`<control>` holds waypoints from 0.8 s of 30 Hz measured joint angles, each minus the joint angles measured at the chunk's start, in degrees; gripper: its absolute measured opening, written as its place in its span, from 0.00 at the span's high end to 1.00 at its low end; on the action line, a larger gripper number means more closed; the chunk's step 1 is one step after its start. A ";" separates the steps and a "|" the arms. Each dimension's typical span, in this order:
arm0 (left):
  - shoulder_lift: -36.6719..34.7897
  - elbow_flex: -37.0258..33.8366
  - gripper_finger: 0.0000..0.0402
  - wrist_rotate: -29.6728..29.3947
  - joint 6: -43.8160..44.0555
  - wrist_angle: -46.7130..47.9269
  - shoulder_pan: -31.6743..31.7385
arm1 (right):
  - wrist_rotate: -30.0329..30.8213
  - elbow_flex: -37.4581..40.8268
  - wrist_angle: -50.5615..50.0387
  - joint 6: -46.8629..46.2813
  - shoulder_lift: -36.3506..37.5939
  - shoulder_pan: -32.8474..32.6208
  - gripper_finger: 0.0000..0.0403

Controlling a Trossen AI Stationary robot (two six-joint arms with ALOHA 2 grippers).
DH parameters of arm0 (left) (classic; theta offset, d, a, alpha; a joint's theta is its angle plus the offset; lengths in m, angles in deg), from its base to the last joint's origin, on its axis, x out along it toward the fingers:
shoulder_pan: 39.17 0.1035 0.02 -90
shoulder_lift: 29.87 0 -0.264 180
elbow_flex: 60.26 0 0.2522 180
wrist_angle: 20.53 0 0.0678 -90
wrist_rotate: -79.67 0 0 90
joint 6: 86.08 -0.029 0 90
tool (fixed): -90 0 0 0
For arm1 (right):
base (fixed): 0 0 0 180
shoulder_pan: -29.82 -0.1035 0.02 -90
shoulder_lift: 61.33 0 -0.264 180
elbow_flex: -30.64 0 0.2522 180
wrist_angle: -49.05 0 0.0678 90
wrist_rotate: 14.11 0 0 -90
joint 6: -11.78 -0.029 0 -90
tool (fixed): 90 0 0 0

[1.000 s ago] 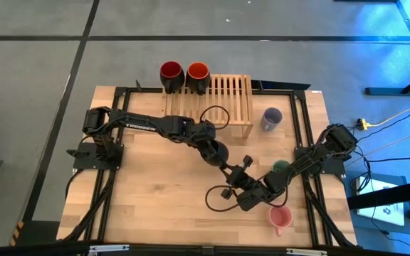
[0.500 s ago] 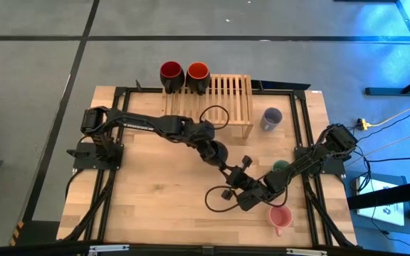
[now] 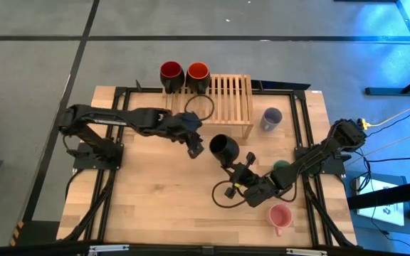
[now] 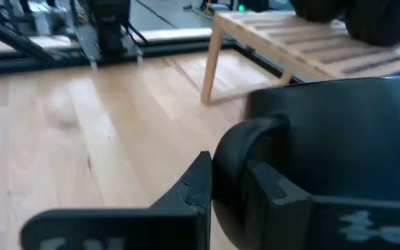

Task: Place coffee mugs
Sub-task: Put the black mug onto the shelf

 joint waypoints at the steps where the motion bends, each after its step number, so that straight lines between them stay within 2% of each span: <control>1: -0.77 0.03 0.75 -0.47 -0.03 -0.05 -0.48 | -0.19 0.00 0.28 0.47 0.61 0.00 0.94; 4: -3.30 0.00 0.75 -2.18 -0.78 0.66 -2.18 | 0.34 -0.04 0.11 1.78 2.34 -0.02 0.98; 9: -6.13 0.00 0.75 -4.94 -1.85 0.44 -5.48 | -2.76 -0.08 -0.17 2.26 4.17 -0.02 0.98; 15: -8.16 0.02 0.75 -7.20 -1.89 1.37 -8.99 | -3.62 -0.04 0.61 4.05 6.83 -0.04 0.99; 21: -9.52 -0.04 0.75 -9.38 -3.01 2.24 -12.80 | -4.45 -0.11 1.33 7.74 12.08 0.66 0.99; 24: -9.70 0.00 0.75 -10.59 -3.01 1.95 -14.38 | -6.73 -0.11 1.13 9.47 14.56 2.10 0.99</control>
